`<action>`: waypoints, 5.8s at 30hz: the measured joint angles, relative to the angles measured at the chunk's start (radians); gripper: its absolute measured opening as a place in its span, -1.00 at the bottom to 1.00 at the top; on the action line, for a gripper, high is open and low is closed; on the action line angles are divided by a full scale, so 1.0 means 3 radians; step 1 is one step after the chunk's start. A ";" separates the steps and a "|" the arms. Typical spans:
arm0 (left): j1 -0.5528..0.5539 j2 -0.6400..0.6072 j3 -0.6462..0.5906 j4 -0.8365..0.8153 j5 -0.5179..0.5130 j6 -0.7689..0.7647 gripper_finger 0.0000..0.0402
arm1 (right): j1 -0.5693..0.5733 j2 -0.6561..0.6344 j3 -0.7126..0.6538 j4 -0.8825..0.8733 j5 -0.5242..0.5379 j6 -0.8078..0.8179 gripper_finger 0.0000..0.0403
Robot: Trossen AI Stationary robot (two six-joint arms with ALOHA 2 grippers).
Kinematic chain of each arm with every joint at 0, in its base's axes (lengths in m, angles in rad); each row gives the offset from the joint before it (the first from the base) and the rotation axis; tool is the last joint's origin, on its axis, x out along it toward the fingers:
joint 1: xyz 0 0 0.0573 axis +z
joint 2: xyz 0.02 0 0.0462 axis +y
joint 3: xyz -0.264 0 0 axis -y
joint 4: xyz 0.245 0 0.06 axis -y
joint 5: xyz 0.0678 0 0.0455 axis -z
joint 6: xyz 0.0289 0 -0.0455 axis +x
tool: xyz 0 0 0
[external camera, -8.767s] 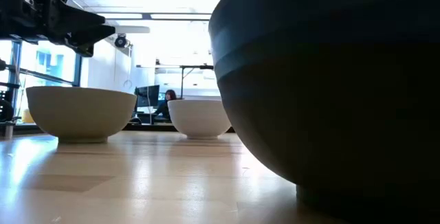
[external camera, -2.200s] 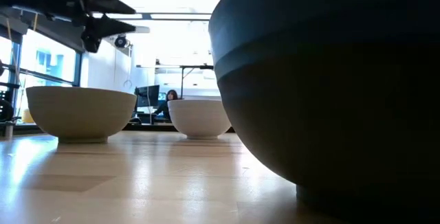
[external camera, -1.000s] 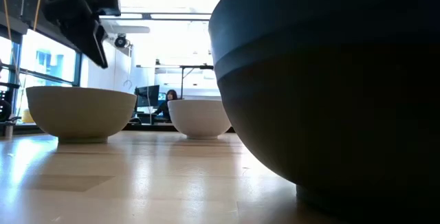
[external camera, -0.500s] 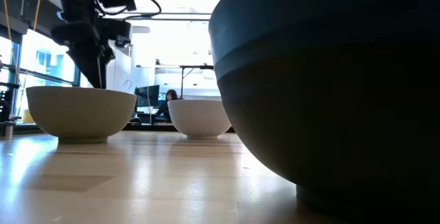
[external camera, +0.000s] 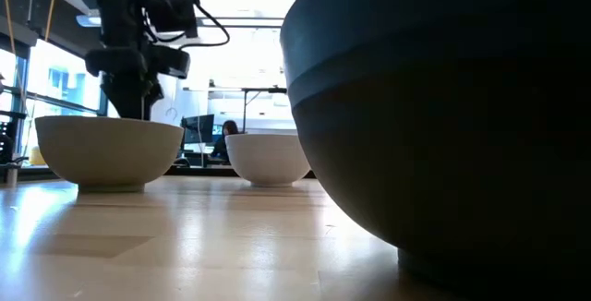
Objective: Nest bowls inside each other
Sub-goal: Stack the gray bowl on the white bowl, then stack the top white bowl on the gray bowl
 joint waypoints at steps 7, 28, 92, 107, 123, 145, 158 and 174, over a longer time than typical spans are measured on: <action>0.0000 0.0255 0.0000 0.0097 0.0099 0.0012 -0.16 | 0.0000 0.0000 0.0000 0.0000 -0.0001 0.0001 -0.53; 0.0000 0.0376 0.0009 0.0136 0.0233 -0.0015 -0.98 | 0.0000 -0.0001 0.0000 -0.0003 0.0000 -0.0026 -0.53; 0.0759 0.2303 0.2841 -0.0524 0.0272 -0.0129 -1.00 | 0.0000 0.0000 0.0001 -0.0131 -0.0104 0.0063 -0.53; 0.0725 0.2319 0.2654 -0.0363 0.0382 -0.0138 -1.00 | 0.0000 0.0000 0.0001 -0.0132 -0.0102 0.0063 -0.53; 0.0657 0.2461 0.2612 -0.0232 0.0488 -0.0196 -0.98 | 0.0000 0.0000 0.0001 -0.0132 -0.0089 0.0088 -0.53; 0.0603 0.2431 0.2998 -0.0339 0.0367 -0.0195 -0.12 | 0.0000 -0.0001 0.0001 -0.0206 -0.0114 0.0177 -0.53; 0.0601 0.2279 0.3000 -0.1053 0.0202 -0.0011 -0.12 | 0.0031 0.0001 0.0004 -0.1026 -0.0454 0.1235 -0.53; 0.0643 0.1361 0.3001 -0.0828 0.0200 -0.0053 -0.12 | 0.0060 0.0592 0.1886 -0.3609 0.0179 0.0451 -0.53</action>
